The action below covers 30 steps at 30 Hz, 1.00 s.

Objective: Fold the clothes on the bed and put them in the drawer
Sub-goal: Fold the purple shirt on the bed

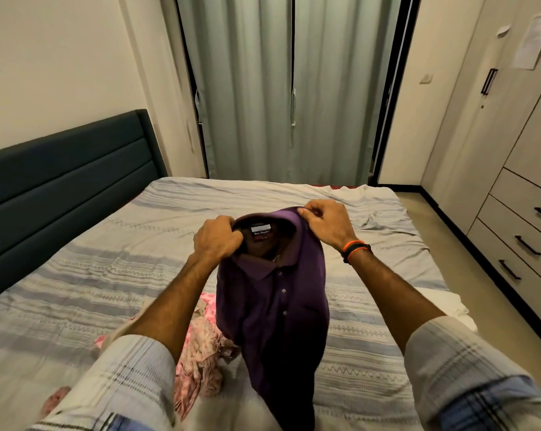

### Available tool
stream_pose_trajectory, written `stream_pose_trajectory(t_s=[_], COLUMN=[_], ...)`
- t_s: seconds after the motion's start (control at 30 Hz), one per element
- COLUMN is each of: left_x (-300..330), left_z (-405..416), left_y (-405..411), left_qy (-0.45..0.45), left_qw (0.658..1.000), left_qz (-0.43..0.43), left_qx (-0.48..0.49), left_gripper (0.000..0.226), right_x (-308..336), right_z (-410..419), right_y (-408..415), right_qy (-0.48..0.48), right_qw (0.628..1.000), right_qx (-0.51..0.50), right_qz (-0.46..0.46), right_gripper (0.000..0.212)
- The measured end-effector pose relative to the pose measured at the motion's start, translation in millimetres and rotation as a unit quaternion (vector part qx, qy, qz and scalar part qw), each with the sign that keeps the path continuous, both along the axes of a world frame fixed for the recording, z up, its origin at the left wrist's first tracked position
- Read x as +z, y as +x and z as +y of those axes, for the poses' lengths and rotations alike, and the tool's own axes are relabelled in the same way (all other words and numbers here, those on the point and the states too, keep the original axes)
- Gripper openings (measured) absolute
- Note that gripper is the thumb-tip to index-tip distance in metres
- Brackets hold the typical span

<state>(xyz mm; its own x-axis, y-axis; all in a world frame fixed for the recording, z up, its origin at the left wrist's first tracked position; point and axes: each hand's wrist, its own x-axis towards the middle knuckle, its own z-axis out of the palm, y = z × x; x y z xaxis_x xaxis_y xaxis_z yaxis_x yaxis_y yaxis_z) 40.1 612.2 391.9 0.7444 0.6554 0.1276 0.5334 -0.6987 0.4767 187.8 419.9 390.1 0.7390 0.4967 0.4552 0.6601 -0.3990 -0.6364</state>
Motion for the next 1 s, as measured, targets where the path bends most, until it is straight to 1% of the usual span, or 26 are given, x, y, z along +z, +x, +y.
stream_pose_trajectory(t_s=[0.1, 0.2, 0.23, 0.27, 0.3, 0.33, 0.4, 0.47, 0.5, 0.6, 0.63, 0.7, 0.77, 0.83, 0.9, 1.0], left_x=[-3, -10, -14, -17, -21, -26, -35, -47, -52, -62, -64, -67, -62, -53, -38, -19], left_z=[3, 6, 7, 7, 7, 6, 2, -1, -6, -18, -20, -20, -20, -16, -11, 5], left_y=[-4, -6, -6, -6, -7, -7, -9, -7, -6, 0, 3, 8, 10, 11, 13, 18], left_qy=[-0.093, -0.16, -0.187, -0.213, -0.235, -0.249, -0.267, -0.281, -0.272, -0.171, -0.148, -0.137, -0.15, -0.158, -0.13, -0.073], left_qw=[0.995, 0.985, 0.979, 0.972, 0.964, 0.958, 0.948, 0.941, 0.942, 0.971, 0.979, 0.985, 0.986, 0.983, 0.982, 0.983], left_qz=[0.014, 0.023, 0.028, 0.04, 0.049, 0.052, 0.05, 0.047, 0.046, 0.034, 0.021, -0.005, -0.039, -0.098, -0.129, -0.157], left_qx=[-0.042, -0.064, -0.077, -0.093, -0.113, -0.131, -0.164, -0.183, -0.19, -0.161, -0.141, -0.106, -0.061, -0.002, 0.038, 0.066], left_gripper=[0.034, 0.02, 0.028, 0.045, 0.06, 0.068, 0.062, 0.067, 0.065, 0.034, 0.03, 0.023, 0.013, 0.016, 0.021, 0.026], right_x=[9, 16, 19, 21, 22, 22, 22, 21, 22, 23, 24, 26, 27, 28, 27, 26], right_z=[-4, -11, -13, -14, -15, -16, -17, -18, -18, -22, -25, -31, -39, -48, -60, -77], right_y=[3, 3, 1, 1, 2, 2, 3, 3, 1, 1, 1, 4, 8, 13, 21, 29], right_qy=[0.018, 0.011, 0.02, 0.031, 0.04, 0.046, 0.052, 0.071, 0.082, 0.101, 0.101, 0.098, 0.082, 0.04, -0.024, -0.127], right_qw=[0.999, 0.991, 0.988, 0.986, 0.986, 0.988, 0.991, 0.992, 0.992, 0.992, 0.991, 0.991, 0.992, 0.996, 0.998, 0.991], right_qx=[0.006, -0.05, -0.068, -0.079, -0.083, -0.08, -0.065, -0.057, -0.057, -0.068, -0.074, -0.085, -0.089, -0.078, -0.044, 0.045], right_qz=[-0.045, -0.123, -0.139, -0.143, -0.137, -0.125, -0.103, -0.083, -0.072, -0.045, -0.04, -0.038, -0.028, -0.03, -0.033, 0.023], right_gripper=[0.02, 0.023, 0.021, 0.021, 0.022, 0.023, 0.025, 0.024, 0.023, 0.021, 0.021, 0.021, 0.021, 0.022, 0.024, 0.024])
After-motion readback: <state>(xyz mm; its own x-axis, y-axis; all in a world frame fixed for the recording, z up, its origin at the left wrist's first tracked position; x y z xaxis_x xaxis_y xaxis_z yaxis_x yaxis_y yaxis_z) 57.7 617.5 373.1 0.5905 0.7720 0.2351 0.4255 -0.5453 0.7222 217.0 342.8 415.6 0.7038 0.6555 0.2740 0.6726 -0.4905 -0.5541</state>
